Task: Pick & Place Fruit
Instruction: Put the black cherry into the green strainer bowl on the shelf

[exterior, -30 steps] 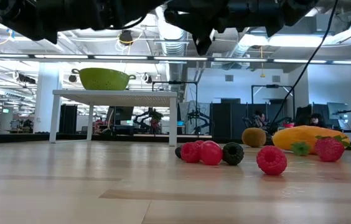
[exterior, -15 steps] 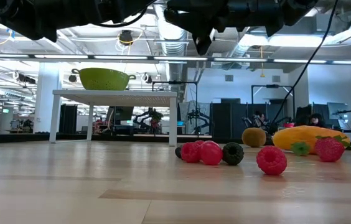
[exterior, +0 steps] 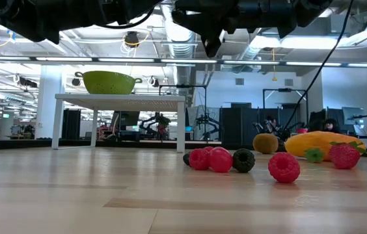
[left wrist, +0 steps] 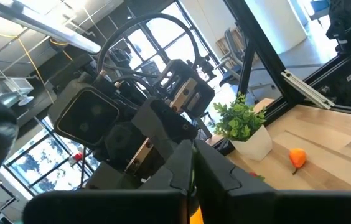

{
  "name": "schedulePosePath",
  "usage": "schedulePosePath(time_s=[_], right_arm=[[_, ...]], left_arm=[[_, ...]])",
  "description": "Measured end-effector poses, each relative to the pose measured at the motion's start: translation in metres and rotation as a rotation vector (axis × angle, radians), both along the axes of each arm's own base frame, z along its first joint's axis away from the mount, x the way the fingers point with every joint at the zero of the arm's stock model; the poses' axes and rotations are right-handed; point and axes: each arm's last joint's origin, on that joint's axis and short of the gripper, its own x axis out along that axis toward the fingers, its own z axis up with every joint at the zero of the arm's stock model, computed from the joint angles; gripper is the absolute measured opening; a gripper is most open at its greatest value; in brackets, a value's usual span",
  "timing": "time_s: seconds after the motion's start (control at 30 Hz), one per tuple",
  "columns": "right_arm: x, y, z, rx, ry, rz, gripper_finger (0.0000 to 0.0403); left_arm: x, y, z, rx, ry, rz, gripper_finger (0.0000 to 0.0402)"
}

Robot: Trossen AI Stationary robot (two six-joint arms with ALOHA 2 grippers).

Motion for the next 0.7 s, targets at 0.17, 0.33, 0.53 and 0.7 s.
schedulePosePath(time_s=[0.17, 0.33, 0.53, 0.7], right_arm=[[0.000, -0.004, 0.000, 0.003, 0.001, -0.010, 0.0207], [-0.003, -0.016, 0.007, 0.060, -0.001, -0.049, 0.0265], [-0.005, -0.032, 0.001, 0.123, 0.083, -0.109, 0.0272], [-0.007, -0.039, -0.005, 0.144, 0.147, -0.136, 0.0273]], left_arm=[[0.000, 0.000, 0.000, -0.042, 0.008, 0.002, 0.0002], [-0.002, 0.005, 0.003, -0.011, 0.003, 0.150, 0.0005], [-0.016, 0.016, 0.027, 0.137, -0.060, 0.470, 0.0004], [-0.033, 0.033, 0.049, 0.153, -0.079, 0.776, 0.0004]])
